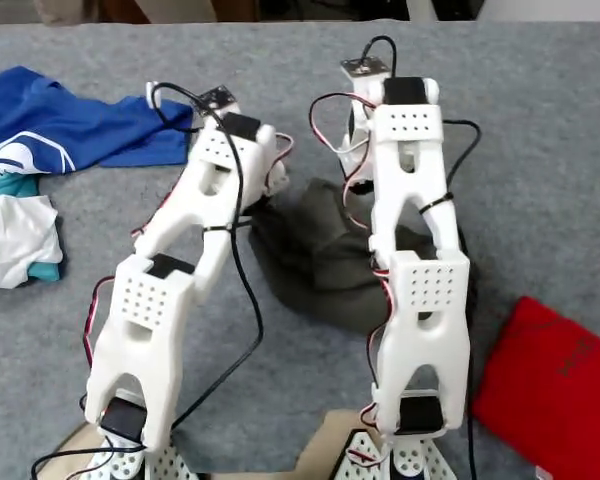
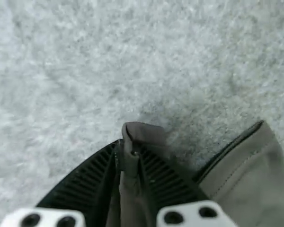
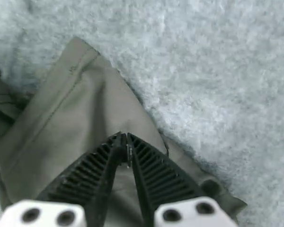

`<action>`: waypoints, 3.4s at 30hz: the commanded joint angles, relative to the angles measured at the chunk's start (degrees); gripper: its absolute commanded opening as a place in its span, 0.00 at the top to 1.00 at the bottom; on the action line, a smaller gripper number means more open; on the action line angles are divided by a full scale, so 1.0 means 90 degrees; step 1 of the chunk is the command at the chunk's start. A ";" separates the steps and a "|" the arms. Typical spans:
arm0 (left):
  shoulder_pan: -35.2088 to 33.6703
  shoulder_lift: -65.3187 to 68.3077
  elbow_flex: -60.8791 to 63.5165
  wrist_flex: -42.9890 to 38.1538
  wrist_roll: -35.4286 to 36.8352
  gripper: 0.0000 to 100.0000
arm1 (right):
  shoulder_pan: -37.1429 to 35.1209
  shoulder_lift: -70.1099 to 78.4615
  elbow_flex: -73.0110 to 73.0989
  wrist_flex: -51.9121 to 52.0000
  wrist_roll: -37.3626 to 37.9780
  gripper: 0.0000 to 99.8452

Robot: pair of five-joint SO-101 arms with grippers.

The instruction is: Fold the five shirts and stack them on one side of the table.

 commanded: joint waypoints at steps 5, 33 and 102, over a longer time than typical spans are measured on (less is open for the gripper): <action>-0.0938 -0.0161 -0.1192 0.1270 -0.0039 0.98 | -0.0513 0.0190 -0.0142 -0.0537 -0.0068 0.85; -0.3009 -0.0171 -0.1348 0.1954 -0.3096 0.98 | -0.0093 0.2252 -0.4234 0.0195 -0.0078 1.00; -0.3272 -0.3160 0.2579 0.1934 -0.5441 0.98 | 0.3521 -1.0603 0.7380 -0.0811 0.0947 1.00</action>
